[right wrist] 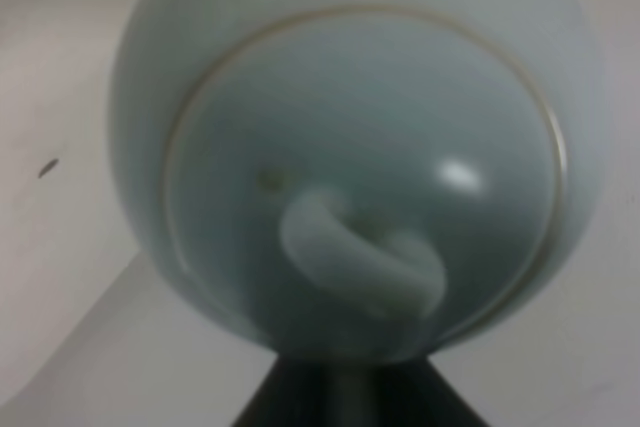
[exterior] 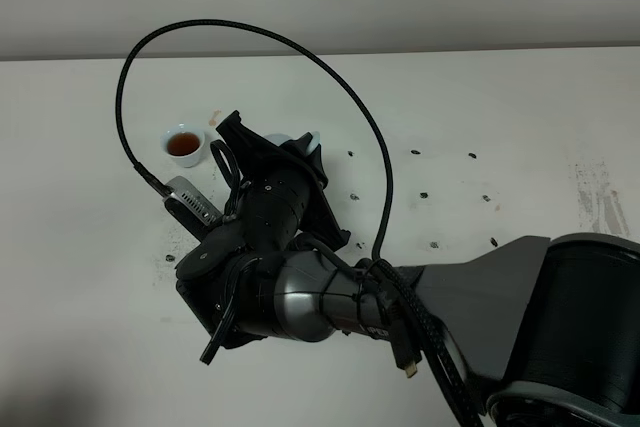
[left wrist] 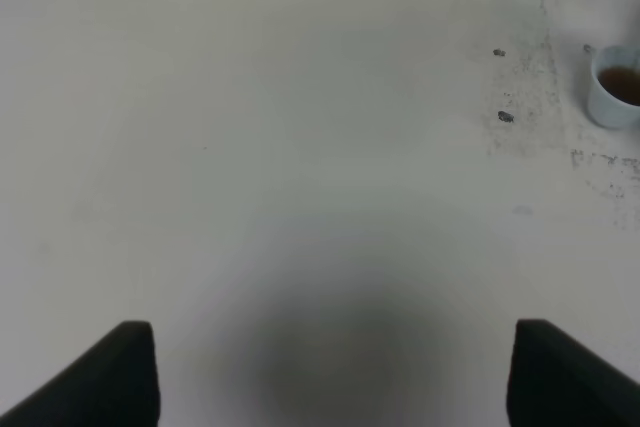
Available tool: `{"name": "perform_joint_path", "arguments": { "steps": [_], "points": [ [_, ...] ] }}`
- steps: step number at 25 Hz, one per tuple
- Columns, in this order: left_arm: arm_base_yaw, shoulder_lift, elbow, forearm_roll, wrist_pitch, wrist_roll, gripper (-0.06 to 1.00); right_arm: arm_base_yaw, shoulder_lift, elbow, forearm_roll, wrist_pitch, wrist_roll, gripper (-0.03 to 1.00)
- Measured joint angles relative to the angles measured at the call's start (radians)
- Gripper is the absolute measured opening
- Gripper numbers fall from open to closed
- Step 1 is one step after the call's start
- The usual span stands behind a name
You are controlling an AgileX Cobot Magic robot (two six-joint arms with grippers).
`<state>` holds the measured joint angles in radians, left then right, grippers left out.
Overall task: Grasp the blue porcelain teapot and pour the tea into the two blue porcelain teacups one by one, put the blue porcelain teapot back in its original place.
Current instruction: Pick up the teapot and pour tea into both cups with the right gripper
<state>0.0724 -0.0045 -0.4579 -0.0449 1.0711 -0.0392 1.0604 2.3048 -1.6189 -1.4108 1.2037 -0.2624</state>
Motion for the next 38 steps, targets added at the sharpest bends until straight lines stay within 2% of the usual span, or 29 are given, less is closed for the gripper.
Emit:
{"name": "perform_joint_path", "arguments": {
  "steps": [8, 16, 26, 30, 36, 38],
  "points": [
    [0.0, 0.0, 0.0, 0.0, 0.0, 0.0, 0.68, 0.0, 0.0, 0.0, 0.004, 0.0, -0.001, 0.06],
    [0.0, 0.0, 0.0, 0.0, 0.0, 0.0, 0.68, -0.001, -0.026, 0.0, 0.079, 0.0, -0.019, 0.06],
    [0.0, 0.0, 0.0, 0.0, 0.0, 0.0, 0.68, -0.05, -0.121, -0.043, 0.273, 0.002, -0.07, 0.06],
    [0.0, 0.0, 0.0, 0.0, 0.0, 0.0, 0.68, -0.093, -0.195, -0.051, 0.433, 0.003, -0.118, 0.06],
    [0.0, 0.0, 0.0, 0.0, 0.0, 0.0, 0.68, -0.223, -0.265, -0.052, 0.874, -0.037, -0.31, 0.06],
    [0.0, 0.0, 0.0, 0.0, 0.0, 0.0, 0.68, -0.258, -0.265, -0.052, 0.99, -0.059, -0.384, 0.06]
  ]
}}
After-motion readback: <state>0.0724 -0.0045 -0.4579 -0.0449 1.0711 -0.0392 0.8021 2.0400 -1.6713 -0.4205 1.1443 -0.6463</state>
